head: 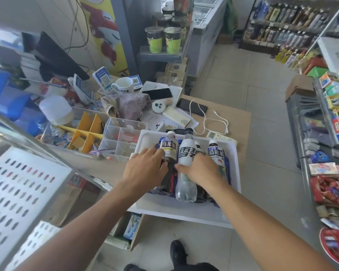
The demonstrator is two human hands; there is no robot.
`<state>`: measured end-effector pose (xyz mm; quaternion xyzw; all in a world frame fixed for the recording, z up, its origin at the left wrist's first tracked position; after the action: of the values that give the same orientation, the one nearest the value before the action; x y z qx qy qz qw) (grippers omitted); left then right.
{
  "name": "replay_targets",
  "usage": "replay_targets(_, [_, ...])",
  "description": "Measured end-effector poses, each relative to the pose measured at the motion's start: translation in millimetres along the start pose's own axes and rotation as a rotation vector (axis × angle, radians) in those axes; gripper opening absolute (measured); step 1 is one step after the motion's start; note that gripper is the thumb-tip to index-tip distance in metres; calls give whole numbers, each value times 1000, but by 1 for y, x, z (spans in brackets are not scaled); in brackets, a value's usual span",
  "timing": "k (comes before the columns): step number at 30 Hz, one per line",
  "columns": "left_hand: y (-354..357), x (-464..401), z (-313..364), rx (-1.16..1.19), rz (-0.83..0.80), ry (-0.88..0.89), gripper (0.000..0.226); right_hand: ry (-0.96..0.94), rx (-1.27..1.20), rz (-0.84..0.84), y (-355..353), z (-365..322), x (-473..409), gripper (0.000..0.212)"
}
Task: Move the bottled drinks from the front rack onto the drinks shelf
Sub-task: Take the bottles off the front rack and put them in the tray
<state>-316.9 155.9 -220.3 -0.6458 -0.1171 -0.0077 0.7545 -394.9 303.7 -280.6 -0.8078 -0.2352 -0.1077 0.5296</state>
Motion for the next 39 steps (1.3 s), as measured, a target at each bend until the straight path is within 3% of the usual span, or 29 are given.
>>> replay_targets(4, [2, 5, 0, 0, 8, -12, 36, -43, 60, 64, 4, 0, 2, 82])
replay_targets(8, [1, 9, 1, -6, 17, -16, 35, -87, 127, 49, -3, -3, 8, 82])
replay_targets(15, [-15, 22, -13, 3, 67, -70, 39, -407, 439, 85, -35, -45, 42, 46])
replay_targets(19, [-35, 40, -36, 30, 129, -151, 40, -605, 542, 98, -45, -96, 62, 41])
replay_targets(24, [-70, 81, -74, 44, 249, -296, 37, -851, 645, 159, -47, -173, 88, 15])
replay_targets(36, [-125, 242, -185, 45, 483, -756, 34, -1316, 627, 81, 28, -347, 182, 48])
replay_targets(39, [-137, 288, -210, 53, 545, -856, 35, -1442, 626, 101, 47, -387, 221, 46])
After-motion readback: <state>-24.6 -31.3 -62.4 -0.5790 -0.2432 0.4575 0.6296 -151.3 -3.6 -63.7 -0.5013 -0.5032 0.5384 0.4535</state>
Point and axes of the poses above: each hand's wrist, its own x-axis away from the middle knuckle, its own y-axis out of the palm, z = x × y, the point moved 7 cm from there along -x, towards the middle knuckle, and after that the axes turned 6 degrees about -z, right-handed, at the moved point
